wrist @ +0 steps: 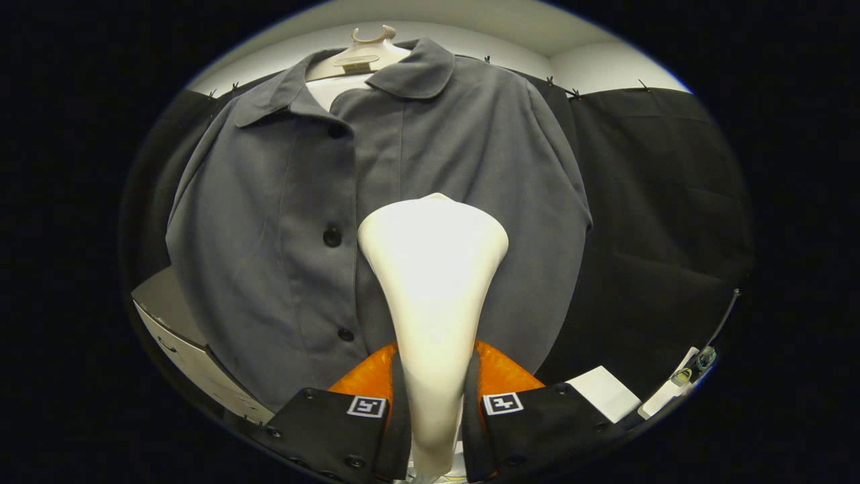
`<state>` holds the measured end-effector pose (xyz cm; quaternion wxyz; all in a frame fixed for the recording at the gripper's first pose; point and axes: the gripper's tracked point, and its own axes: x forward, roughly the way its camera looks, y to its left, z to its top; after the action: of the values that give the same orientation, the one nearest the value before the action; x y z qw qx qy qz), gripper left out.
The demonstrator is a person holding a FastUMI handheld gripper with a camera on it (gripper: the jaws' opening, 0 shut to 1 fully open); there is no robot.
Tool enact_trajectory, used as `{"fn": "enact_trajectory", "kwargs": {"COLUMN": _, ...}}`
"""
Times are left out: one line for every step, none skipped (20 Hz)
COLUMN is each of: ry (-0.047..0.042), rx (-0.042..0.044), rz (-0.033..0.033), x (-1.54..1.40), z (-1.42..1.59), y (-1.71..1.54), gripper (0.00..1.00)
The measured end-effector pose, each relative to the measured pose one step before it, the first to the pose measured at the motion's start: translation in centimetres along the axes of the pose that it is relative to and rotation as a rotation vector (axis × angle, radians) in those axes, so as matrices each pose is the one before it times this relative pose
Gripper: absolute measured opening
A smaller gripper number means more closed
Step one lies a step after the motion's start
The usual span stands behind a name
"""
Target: Iron the clothes twice with a garment steamer, once on the left side and once on the right side.
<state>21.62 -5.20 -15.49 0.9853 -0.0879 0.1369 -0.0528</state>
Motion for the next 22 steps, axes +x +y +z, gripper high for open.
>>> {"fn": "enact_trajectory", "kwargs": {"ry": 0.00926, "rx": 0.00189, "rz": -0.00012, "x": 0.180, "z": -0.643, "y": 0.106, "gripper": 0.39}}
{"fn": "enact_trajectory", "kwargs": {"ry": 0.00863, "rx": 0.00147, "rz": 0.00203, "x": -0.014, "z": -0.811, "y": 0.037, "gripper": 0.39}}
{"fn": "enact_trajectory", "kwargs": {"ry": 0.00862, "rx": 0.00012, "rz": 0.00165, "x": 0.099, "z": -0.794, "y": 0.066, "gripper": 0.39}}
{"fn": "enact_trajectory", "kwargs": {"ry": 0.00891, "rx": -0.00112, "rz": 0.00285, "x": -0.012, "z": -0.796, "y": -0.030, "gripper": 0.39}}
{"fn": "enact_trajectory", "kwargs": {"ry": 0.00930, "rx": -0.00142, "rz": 0.00127, "x": -0.009, "z": -0.821, "y": -0.002, "gripper": 0.39}}
{"fn": "enact_trajectory", "kwargs": {"ry": 0.00903, "rx": -0.00162, "rz": 0.00038, "x": 0.092, "z": -0.709, "y": 0.078, "gripper": 0.39}}
{"fn": "enact_trajectory", "kwargs": {"ry": 0.00914, "rx": -0.00023, "rz": 0.00005, "x": 0.053, "z": -0.720, "y": 0.025, "gripper": 0.39}}
{"fn": "enact_trajectory", "kwargs": {"ry": 0.00917, "rx": -0.00005, "rz": 0.00168, "x": 0.086, "z": -0.743, "y": 0.030, "gripper": 0.39}}
{"fn": "enact_trajectory", "kwargs": {"ry": 0.01087, "rx": -0.00035, "rz": 0.00001, "x": 0.258, "z": -0.763, "y": 0.032, "gripper": 0.39}}
{"fn": "enact_trajectory", "kwargs": {"ry": 0.01287, "rx": -0.00097, "rz": -0.00088, "x": 0.054, "z": -0.720, "y": 0.051, "gripper": 0.39}}
{"fn": "enact_trajectory", "kwargs": {"ry": 0.01227, "rx": -0.00030, "rz": -0.00038, "x": 0.127, "z": -0.868, "y": -0.046, "gripper": 0.39}}
{"fn": "enact_trajectory", "kwargs": {"ry": 0.01313, "rx": 0.00045, "rz": -0.00076, "x": 0.002, "z": -0.942, "y": 0.001, "gripper": 0.39}}
{"fn": "enact_trajectory", "kwargs": {"ry": 0.00992, "rx": 0.00015, "rz": -0.00083, "x": 0.174, "z": -0.844, "y": -0.025, "gripper": 0.39}}
{"fn": "enact_trajectory", "kwargs": {"ry": 0.01313, "rx": -0.00303, "rz": 0.00072, "x": 0.284, "z": -0.815, "y": -0.028, "gripper": 0.39}}
{"fn": "enact_trajectory", "kwargs": {"ry": 0.01068, "rx": -0.00455, "rz": 0.00019, "x": 0.148, "z": -0.826, "y": -0.007, "gripper": 0.39}}
{"fn": "enact_trajectory", "kwargs": {"ry": 0.01105, "rx": -0.00443, "rz": 0.00204, "x": 0.115, "z": -0.596, "y": 0.114, "gripper": 0.39}}
{"fn": "enact_trajectory", "kwargs": {"ry": 0.01205, "rx": -0.00232, "rz": -0.00069, "x": 0.120, "z": -0.616, "y": -0.036, "gripper": 0.39}}
{"fn": "enact_trajectory", "kwargs": {"ry": 0.00774, "rx": -0.00047, "rz": -0.00079, "x": 0.145, "z": -0.343, "y": 0.138, "gripper": 0.39}}
{"fn": "enact_trajectory", "kwargs": {"ry": 0.00895, "rx": 0.00188, "rz": -0.00140, "x": 0.045, "z": -0.355, "y": 0.009, "gripper": 0.39}}
{"fn": "enact_trajectory", "kwargs": {"ry": 0.00833, "rx": 0.00134, "rz": -0.00044, "x": 0.140, "z": -0.529, "y": -0.026, "gripper": 0.39}}
{"fn": "enact_trajectory", "kwargs": {"ry": 0.00590, "rx": 0.00150, "rz": -0.00110, "x": 0.133, "z": -0.416, "y": 0.044, "gripper": 0.39}}
{"fn": "enact_trajectory", "kwargs": {"ry": 0.00622, "rx": 0.00055, "rz": -0.00209, "x": 0.163, "z": -0.421, "y": -0.075, "gripper": 0.39}}
